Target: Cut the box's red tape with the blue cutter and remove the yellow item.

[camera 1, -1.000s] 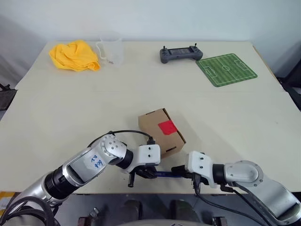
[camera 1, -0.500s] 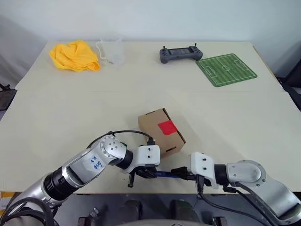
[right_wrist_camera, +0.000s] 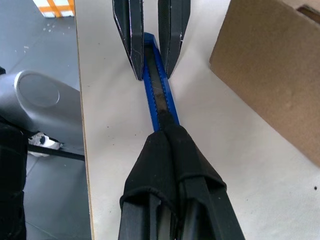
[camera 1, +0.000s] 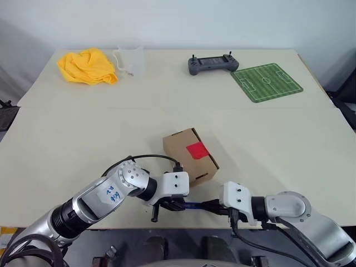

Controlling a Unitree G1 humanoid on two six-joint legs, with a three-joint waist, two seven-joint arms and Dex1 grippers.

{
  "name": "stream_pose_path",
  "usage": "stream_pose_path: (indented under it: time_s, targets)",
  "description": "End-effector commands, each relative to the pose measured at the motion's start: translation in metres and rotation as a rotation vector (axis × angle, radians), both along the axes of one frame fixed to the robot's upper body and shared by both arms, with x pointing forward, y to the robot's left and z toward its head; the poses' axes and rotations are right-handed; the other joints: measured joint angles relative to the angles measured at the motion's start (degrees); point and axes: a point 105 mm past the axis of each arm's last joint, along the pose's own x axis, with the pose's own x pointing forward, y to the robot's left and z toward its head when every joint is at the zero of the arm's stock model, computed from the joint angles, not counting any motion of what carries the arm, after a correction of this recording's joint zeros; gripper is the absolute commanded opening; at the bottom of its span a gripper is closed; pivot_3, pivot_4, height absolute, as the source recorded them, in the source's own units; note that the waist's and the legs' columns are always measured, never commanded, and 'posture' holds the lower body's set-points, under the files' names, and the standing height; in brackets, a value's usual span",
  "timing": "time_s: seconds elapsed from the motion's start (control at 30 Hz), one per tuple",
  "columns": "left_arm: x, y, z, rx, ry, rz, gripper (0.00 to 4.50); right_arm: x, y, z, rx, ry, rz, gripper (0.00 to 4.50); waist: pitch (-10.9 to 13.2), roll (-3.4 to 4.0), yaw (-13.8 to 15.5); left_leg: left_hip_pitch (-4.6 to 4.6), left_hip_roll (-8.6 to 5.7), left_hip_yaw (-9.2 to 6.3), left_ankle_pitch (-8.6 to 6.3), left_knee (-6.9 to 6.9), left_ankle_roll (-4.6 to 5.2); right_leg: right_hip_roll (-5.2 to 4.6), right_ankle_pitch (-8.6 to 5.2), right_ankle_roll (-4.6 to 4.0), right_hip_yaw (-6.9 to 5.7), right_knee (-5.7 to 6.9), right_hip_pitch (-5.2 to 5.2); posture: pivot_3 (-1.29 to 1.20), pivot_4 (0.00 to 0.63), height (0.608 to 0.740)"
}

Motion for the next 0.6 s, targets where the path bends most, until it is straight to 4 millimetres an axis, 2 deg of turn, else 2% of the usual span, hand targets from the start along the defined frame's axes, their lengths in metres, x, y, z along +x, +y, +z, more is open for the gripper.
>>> stream_pose_path:
  time_s: [0.03, 0.5, 0.6]
  targets:
    - [-0.003, -0.002, -0.003, 0.005, 0.002, -0.004, 0.46, -0.002, 0.01, -0.01, 0.0, 0.04, 0.017, 0.02, 0.0, 0.0, 0.0, 0.0, 0.01, 0.0, 0.01, 0.0, -0.01, 0.0, 0.0, 0.0, 0.0, 0.0, 0.0, 0.0, 0.15, 0.74]
    - [0.001, -0.003, -0.001, 0.006, -0.013, -0.003, 0.46, 0.003, 0.038, -0.007, 0.07, 0.034, 0.06, 0.02, -0.01, 0.01, 0.01, 0.03, -0.01, -0.01, 0.03, 0.0, -0.04, 0.0, 0.0, 0.0, 0.03, 0.06, -0.01, 0.0, 0.15, 0.74]
    - [0.002, -0.005, -0.001, 0.0, -0.023, -0.009, 0.46, 0.007, 0.034, -0.001, 0.091, 0.036, 0.034, 0.02, -0.01, 0.01, 0.13, 0.03, -0.01, -0.02, 0.05, 0.0, -0.05, 0.0, 0.0, 0.0, 0.02, 0.08, -0.01, 0.0, 0.15, 0.74]
